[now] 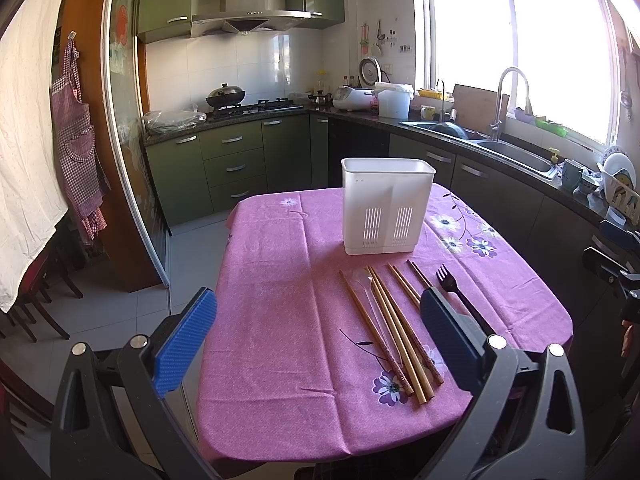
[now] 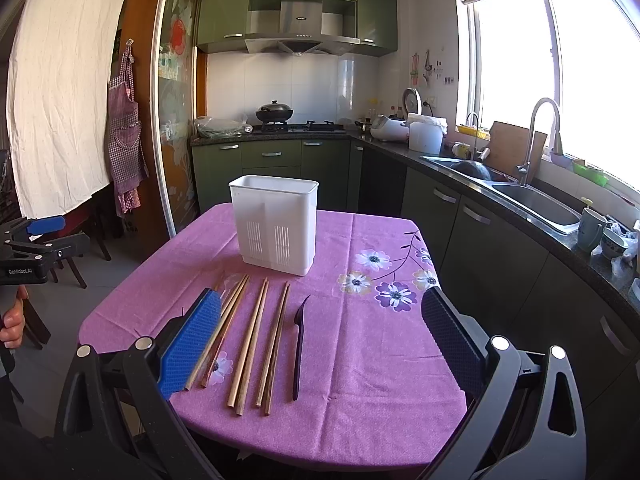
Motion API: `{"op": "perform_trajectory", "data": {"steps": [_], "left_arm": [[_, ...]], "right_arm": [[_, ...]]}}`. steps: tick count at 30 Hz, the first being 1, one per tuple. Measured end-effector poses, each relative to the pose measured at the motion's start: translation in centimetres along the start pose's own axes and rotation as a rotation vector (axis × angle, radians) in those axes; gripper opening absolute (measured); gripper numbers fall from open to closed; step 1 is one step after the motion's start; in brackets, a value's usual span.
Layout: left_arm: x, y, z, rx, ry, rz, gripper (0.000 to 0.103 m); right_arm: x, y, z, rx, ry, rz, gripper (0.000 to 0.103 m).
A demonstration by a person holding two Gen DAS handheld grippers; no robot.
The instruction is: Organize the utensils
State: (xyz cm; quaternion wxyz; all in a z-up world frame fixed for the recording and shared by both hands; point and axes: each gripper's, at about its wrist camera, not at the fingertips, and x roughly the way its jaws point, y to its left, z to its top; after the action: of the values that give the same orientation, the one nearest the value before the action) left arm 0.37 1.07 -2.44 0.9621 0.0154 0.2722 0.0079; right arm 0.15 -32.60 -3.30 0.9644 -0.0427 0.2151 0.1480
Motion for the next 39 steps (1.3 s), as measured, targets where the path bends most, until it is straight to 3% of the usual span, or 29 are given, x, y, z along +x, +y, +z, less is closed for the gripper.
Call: {"op": "perform_trajectory", "data": {"steps": [9,14,19,23,29,31,36,37,39], "left_arm": [[0.2,0.0,-0.4,0.003,0.005,-0.001,0.097],[0.9,-0.2,-0.4,0.002,0.038,-0.006,0.097],[3.2,0.1,0.1,-0.038,0.114,-0.032,0.097],[6.1,0.0,0.8,-0.047,0.175,-0.006,0.097],[11.4,-1.0,1.3,-0.069,0.321,-0.041,0.096],[13.1,-1.6,1.3,-0.066,0.363,-0.046,0.091],[17.0,-3.1,1.1,-0.078,0.494,-0.096,0.053],[17.7,-3.5,1.1,-0.08,0.521,-0.111,0.05],[19.0,-4.4,1.1,-0.069,0.556,-0.124,0.034]], "right_arm": [[0.4,0.0,-0.3,-0.004,0.013,-0.002,0.099],[2.0,-1.0,0.1,0.023,0.086,0.049,0.099],[5.5,-3.1,0.7,0.086,0.223,0.151,0.099],[8.5,-3.3,1.3,0.018,0.301,0.113,0.099],[12.8,-2.5,1.5,-0.049,0.411,0.121,0.098],[14.1,-2.5,1.5,-0.05,0.445,0.129,0.083],[16.8,-3.1,1.6,0.005,0.518,0.168,0.052],[17.2,-3.1,1.6,0.007,0.526,0.171,0.048],[17.7,-3.3,1.6,0.015,0.532,0.175,0.048]]}}
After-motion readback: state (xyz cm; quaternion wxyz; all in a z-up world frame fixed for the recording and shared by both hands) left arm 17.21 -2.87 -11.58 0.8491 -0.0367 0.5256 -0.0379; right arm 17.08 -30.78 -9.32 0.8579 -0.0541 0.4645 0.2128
